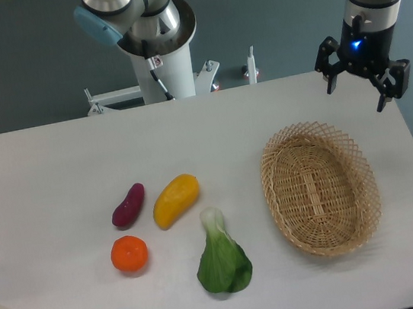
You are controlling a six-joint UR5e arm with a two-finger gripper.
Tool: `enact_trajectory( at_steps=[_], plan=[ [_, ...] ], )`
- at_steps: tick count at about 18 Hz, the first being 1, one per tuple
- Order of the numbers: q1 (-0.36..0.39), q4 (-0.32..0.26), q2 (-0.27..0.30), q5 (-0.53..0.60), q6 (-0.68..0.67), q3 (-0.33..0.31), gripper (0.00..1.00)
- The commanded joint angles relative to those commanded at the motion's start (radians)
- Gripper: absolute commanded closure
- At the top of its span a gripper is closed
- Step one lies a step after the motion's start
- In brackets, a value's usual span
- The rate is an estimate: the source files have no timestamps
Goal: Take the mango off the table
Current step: 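Move the open gripper from above the basket toward the yellow mango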
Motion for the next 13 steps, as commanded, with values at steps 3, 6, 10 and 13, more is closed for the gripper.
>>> enact_trajectory(
  at_steps=[3, 6, 10, 13],
  plan=[
    [0.000, 0.003, -0.002, 0.000, 0.002, 0.000, 0.00],
    [-0.002, 0.003, 0.000, -0.005, -0.027, -0.005, 0.00],
    [-0.014, 0.046, 0.000, -0.035, -0.107, -0.037, 0.00],
    [-0.046, 0.121, 0.002, -0.048, -0.211, -0.096, 0.00]
  ],
)
